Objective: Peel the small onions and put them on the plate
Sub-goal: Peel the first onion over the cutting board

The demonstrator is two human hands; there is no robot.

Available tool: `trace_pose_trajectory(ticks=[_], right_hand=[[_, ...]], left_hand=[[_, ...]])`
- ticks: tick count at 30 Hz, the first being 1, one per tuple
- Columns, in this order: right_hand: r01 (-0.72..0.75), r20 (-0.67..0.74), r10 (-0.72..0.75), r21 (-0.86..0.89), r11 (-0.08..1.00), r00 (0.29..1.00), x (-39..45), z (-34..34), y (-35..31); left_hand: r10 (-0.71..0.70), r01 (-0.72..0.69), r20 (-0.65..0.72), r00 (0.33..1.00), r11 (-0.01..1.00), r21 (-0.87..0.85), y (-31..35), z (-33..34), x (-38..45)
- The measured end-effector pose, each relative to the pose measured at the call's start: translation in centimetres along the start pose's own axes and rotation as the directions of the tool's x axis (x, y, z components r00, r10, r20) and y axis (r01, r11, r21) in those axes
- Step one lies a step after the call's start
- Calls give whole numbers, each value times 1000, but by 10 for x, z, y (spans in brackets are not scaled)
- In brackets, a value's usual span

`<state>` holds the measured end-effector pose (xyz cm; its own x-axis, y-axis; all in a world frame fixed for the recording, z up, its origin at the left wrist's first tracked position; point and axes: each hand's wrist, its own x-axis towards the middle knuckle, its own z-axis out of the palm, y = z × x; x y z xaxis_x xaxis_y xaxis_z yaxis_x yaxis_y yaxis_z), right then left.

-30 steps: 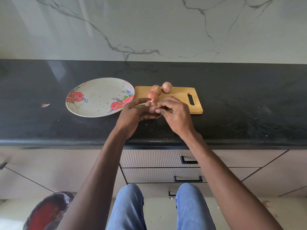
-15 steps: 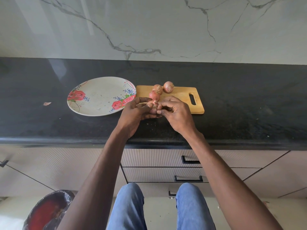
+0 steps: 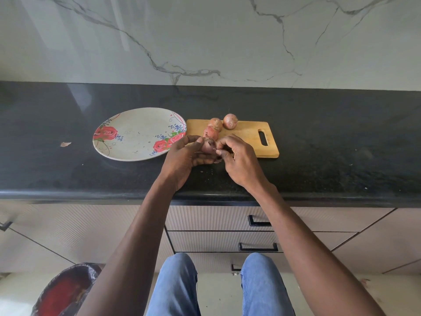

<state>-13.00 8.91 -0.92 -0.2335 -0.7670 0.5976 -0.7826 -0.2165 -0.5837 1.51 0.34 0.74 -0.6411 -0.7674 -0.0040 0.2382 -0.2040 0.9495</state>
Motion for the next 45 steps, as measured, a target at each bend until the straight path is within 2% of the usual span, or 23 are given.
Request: trace_pose_trajectory(ticks=[5, 16, 22, 27, 33, 38, 45], right_hand=[[-15, -4, 15, -24, 1000, 1000, 0, 1, 2], [-78, -120, 65, -107, 991, 991, 1, 0, 4], [62, -180, -72, -59, 996, 981, -2, -2, -4], [135, -173, -135, -12, 991, 976, -2, 0, -7], [126, -168, -123, 7, 992, 978, -1, -2, -5], [128, -129, -133, -46, 991, 983, -1, 2, -4], [93, -97, -105, -120, 988, 990, -1, 4, -3]], left_hand=[[6, -6, 19, 1000, 1000, 3, 0, -1, 1], [-17, 18, 12, 1000, 998, -57, 4, -1, -1], [0, 1, 4, 1000, 997, -83, 1, 0, 0], [-8, 9, 30, 1000, 999, -32, 1, -1, -1], [-34, 36, 38, 999, 998, -48, 4, 2, -2], [-37, 39, 34, 999, 998, -44, 3, 1, 0], [-19, 17, 41, 999, 999, 43, 1, -3, 2]])
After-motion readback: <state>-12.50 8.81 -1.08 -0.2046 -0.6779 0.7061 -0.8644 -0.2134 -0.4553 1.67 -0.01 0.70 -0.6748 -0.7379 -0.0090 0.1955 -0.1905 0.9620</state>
